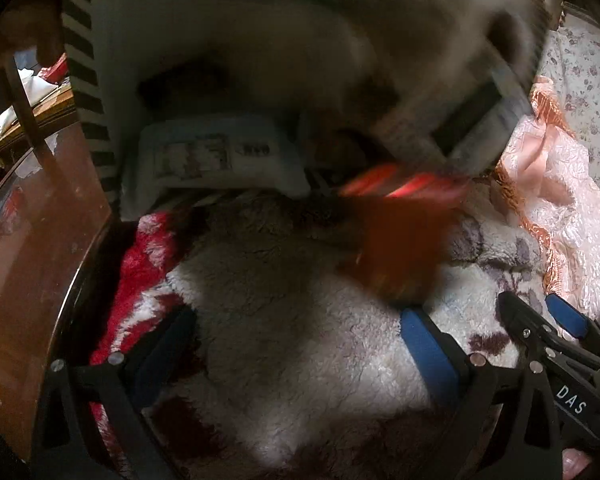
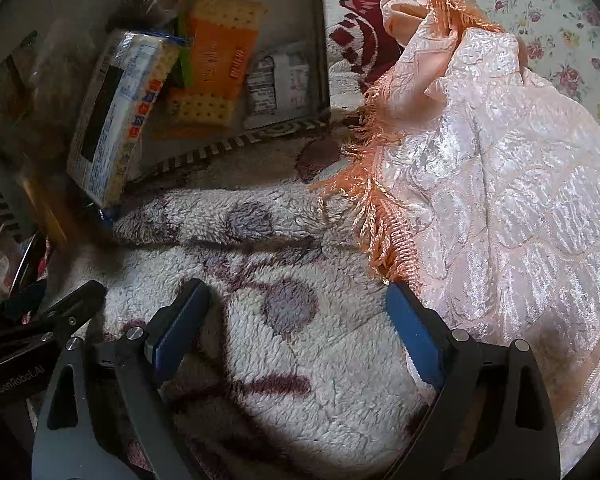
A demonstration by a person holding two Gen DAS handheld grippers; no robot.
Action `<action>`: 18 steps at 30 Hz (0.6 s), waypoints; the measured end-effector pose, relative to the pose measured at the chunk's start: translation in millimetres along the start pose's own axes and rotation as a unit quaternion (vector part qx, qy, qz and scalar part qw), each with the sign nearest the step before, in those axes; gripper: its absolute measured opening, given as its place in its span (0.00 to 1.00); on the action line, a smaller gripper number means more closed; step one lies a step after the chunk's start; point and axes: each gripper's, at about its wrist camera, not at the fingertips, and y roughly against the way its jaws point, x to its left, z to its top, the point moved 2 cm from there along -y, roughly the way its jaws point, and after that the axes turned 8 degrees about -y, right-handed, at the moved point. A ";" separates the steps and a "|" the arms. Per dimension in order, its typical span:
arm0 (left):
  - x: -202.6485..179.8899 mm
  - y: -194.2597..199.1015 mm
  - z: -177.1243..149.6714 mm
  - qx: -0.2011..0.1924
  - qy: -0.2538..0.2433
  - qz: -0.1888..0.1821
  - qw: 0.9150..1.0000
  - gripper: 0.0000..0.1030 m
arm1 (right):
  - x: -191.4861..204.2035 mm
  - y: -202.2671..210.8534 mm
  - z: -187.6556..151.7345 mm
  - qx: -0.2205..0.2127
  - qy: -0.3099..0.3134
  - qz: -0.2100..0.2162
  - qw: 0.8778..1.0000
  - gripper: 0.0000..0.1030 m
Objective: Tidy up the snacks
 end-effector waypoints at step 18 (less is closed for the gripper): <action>2.7 5.3 -1.0 0.000 0.002 -0.002 1.000 1.00 | 0.1 -0.9 1.1 0.000 -0.001 0.001 1.000 0.89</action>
